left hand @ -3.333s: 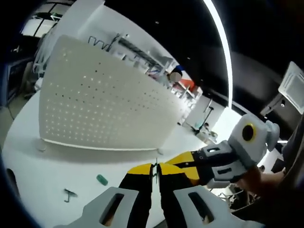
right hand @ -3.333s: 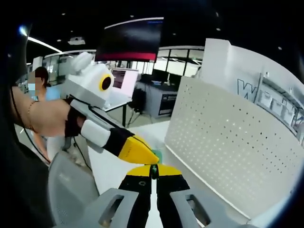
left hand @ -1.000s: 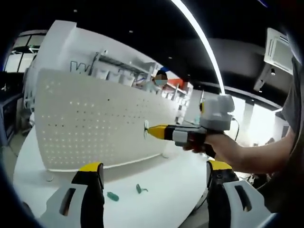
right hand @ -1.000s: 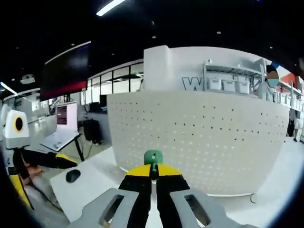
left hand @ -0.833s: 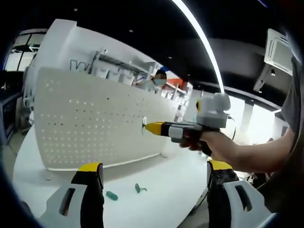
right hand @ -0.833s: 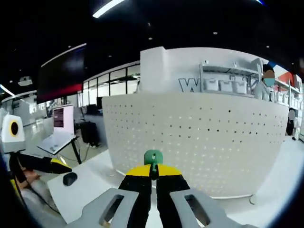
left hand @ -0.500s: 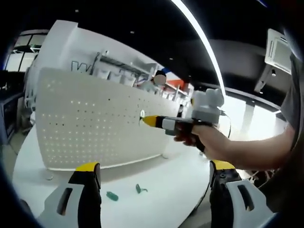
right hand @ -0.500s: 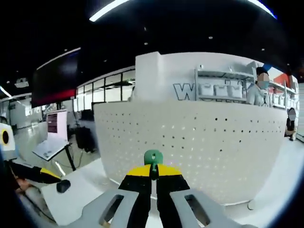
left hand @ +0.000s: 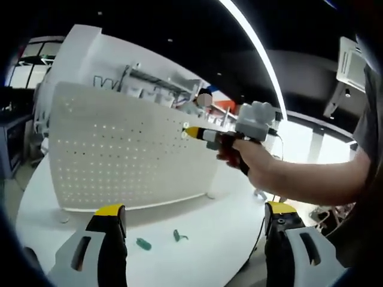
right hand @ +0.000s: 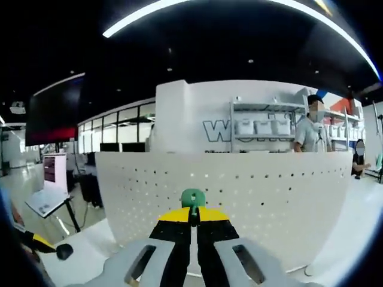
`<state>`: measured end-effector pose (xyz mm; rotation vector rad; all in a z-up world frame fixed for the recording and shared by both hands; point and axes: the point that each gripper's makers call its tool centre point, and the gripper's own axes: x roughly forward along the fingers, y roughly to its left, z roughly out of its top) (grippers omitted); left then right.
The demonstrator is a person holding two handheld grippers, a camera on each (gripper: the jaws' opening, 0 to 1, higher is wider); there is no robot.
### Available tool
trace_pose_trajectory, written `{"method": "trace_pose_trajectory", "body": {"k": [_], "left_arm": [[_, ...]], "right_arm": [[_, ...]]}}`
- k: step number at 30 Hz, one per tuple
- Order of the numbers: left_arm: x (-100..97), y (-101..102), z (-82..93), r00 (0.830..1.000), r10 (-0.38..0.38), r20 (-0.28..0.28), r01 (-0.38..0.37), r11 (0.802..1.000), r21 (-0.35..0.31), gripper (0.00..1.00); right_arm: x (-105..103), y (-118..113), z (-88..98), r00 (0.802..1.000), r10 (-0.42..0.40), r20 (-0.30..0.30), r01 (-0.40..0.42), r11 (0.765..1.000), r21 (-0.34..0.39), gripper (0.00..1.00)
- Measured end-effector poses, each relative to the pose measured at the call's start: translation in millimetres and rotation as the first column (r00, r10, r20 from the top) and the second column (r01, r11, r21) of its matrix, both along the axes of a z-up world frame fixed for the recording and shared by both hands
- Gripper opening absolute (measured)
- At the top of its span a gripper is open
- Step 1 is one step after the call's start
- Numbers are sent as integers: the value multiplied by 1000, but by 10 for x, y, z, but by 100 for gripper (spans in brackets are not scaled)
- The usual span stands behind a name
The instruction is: Insert the hook assembly into the mounting plate slot until the hook locks in place.
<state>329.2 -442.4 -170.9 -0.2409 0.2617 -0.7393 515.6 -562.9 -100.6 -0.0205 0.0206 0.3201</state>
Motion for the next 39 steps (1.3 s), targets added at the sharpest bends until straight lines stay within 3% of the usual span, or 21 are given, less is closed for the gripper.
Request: {"method": "trace_pose_trajectory", "body": {"k": [17, 24, 39], "left_arm": [[50, 64, -46, 1000, 27, -10, -27, 1000, -3, 98], [95, 125, -65, 999, 46, -19, -47, 999, -4, 98], [164, 216, -93, 998, 63, -27, -63, 998, 5, 97]], "right_arm": [[504, -45, 310, 996, -42, 79, 42, 999, 4, 0], [686, -101, 316, 993, -73, 88, 73, 997, 5, 0], [782, -162, 200, 991, -111, 75, 109, 994, 32, 0]]}}
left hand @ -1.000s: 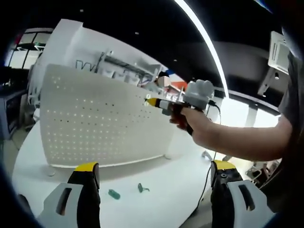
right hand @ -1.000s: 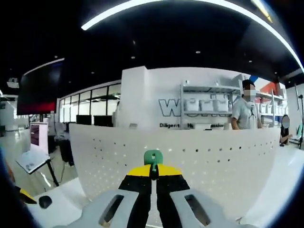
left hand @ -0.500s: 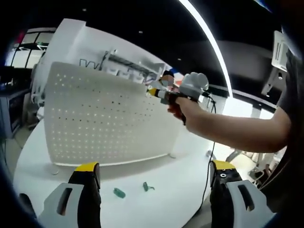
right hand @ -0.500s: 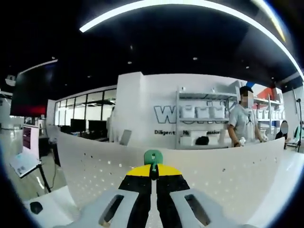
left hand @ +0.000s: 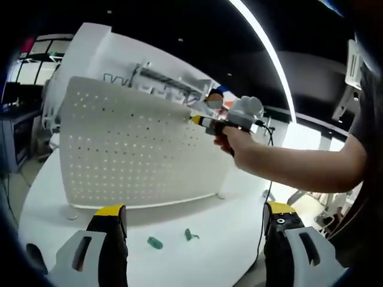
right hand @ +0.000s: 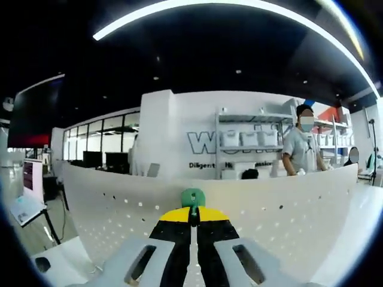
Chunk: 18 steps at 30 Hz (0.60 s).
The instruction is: Insert the hook assembly into the mounting plate slot until the hook locks in place.
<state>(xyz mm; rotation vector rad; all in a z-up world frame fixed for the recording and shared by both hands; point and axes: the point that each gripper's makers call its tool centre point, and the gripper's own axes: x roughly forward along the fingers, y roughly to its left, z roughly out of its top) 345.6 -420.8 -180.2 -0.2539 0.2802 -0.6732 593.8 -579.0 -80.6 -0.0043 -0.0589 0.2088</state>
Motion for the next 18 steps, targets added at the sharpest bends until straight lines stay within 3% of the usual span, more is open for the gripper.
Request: {"method": "trace_pose_trajectory", "body": {"k": [18], "left_arm": [[43, 47, -26, 1000, 16, -5, -16, 1000, 2, 95]], "right_arm": [[122, -63, -177, 999, -35, 8, 35, 999, 12, 0]]}}
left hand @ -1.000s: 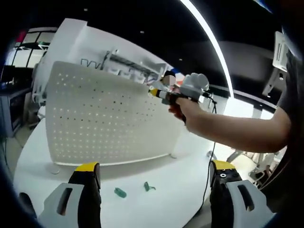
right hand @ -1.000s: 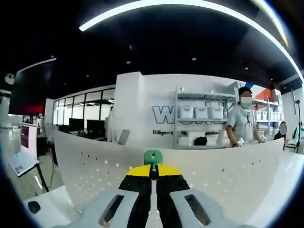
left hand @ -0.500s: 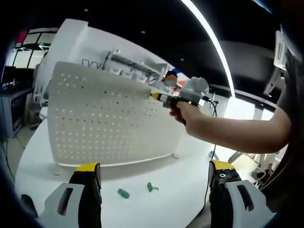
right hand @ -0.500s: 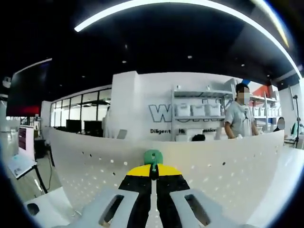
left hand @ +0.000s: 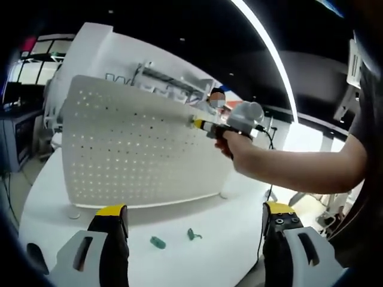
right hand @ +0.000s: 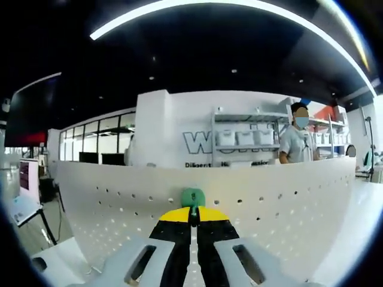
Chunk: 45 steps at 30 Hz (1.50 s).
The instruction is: Insert the hook assembly into the mounting plate slot until the hook locks in place.
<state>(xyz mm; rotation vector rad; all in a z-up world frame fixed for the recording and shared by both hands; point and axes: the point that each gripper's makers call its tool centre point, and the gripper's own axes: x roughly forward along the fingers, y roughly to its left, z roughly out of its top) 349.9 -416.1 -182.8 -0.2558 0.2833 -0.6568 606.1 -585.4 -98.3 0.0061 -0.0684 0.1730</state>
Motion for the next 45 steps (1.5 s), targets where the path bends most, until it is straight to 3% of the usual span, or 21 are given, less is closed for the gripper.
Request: {"method": "trace_pose_trajectory", "body": {"k": [9, 15, 19, 21, 27, 33, 37, 39, 41, 45], "left_arm": [[26, 51, -8, 1000, 15, -3, -15, 1000, -1, 94], [54, 83, -29, 999, 28, -19, -29, 999, -28, 93], [61, 80, -23, 1000, 26, -14, -26, 999, -22, 93], [61, 78, -25, 1000, 24, -21, -24, 999, -34, 93], [58, 58, -9, 1000, 19, -12, -19, 999, -32, 93], [69, 65, -13, 1000, 20, -11, -20, 999, -34, 92], [67, 59, -16, 1000, 17, -11, -17, 999, -33, 92], [63, 56, -17, 1000, 16, -11, -16, 999, -33, 92], [55, 50, -27, 1000, 12, -15, -12, 999, -33, 93], [43, 61, -13, 1000, 17, -14, -18, 999, -46, 93]], "right_arm": [[3, -12, -6, 999, -9, 51, 7, 999, 38, 0], [20, -5, -42, 999, -3, 54, 1, 999, 38, 0], [55, 10, -115, 999, 6, 36, -8, 999, 32, 0], [41, 3, -95, 999, -1, 36, 1, 1000, 1, 0], [2, 38, -89, 999, -7, 44, 7, 1000, 1, 0], [-24, 63, -72, 1000, -22, 15, 22, 1000, -18, 0], [-24, 73, -128, 999, -13, -42, 13, 1000, 5, 1], [-41, 60, -122, 999, -17, -34, 17, 1000, 20, 2], [-62, 58, -85, 999, -22, -28, 24, 995, 92, 9], [-73, 69, -26, 1000, -18, -24, 19, 998, 57, 12]]}}
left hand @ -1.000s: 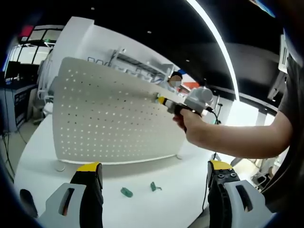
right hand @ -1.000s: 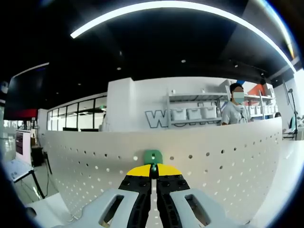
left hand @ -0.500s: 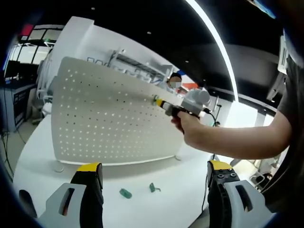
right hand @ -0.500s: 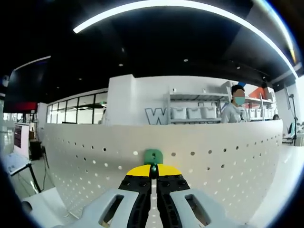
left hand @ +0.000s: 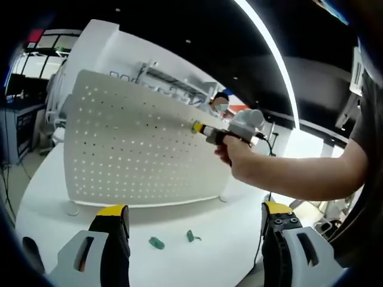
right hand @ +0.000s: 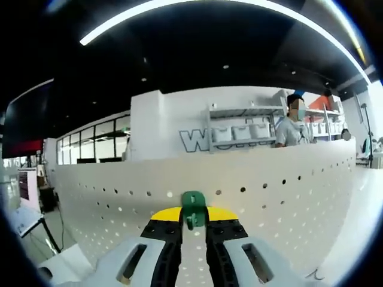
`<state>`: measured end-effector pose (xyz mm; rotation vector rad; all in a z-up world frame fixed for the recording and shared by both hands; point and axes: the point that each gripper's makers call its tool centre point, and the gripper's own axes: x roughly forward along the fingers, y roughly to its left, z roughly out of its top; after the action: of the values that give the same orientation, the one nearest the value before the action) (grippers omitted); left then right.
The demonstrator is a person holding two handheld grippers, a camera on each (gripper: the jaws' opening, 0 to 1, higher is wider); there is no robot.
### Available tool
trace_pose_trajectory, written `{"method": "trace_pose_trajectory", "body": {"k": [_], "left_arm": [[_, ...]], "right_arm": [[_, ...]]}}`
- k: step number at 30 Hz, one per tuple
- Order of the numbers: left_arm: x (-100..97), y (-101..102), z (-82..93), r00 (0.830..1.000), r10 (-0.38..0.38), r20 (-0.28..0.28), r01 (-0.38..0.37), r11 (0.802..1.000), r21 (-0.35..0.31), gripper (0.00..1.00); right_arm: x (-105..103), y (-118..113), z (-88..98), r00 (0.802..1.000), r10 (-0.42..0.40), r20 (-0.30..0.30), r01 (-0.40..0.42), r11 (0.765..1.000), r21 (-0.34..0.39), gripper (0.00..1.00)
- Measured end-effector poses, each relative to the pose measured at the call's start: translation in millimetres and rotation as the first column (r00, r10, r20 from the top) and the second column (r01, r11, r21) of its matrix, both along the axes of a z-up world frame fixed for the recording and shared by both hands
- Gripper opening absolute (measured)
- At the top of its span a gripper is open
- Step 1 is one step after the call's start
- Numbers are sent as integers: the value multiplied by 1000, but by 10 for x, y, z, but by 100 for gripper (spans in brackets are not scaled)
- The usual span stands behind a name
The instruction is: Insert the hook assembly into the mounting plate slot until the hook locks in place.
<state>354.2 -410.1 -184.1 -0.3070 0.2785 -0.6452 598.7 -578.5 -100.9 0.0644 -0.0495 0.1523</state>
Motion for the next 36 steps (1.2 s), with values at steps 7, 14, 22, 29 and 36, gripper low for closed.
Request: {"method": "trace_pose_trajectory", "body": {"k": [7, 14, 22, 29, 36], "left_arm": [[-15, -13, 12, 1000, -3, 4, 3, 1000, 8, 93], [-51, -13, 26, 1000, -6, 9, 6, 1000, 17, 93], [-117, -61, 14, 1000, -11, 9, 10, 1000, 19, 92], [-153, -72, 22, 1000, -13, 16, 13, 1000, 25, 92], [-191, -59, -12, 1000, -12, 9, 12, 999, 37, 91]], "right_arm": [[-46, 23, 5, 1000, 12, -22, -11, 1000, 2, 15], [-125, 5, 89, 1000, 11, -15, -11, 1000, -9, 14], [-248, -48, 220, 1000, 11, -2, -11, 1000, -13, 15], [-402, -3, 306, 1000, 29, 9, -28, 999, -24, 17], [-583, -2, 329, 999, 38, 14, -37, 998, -45, 18]]}}
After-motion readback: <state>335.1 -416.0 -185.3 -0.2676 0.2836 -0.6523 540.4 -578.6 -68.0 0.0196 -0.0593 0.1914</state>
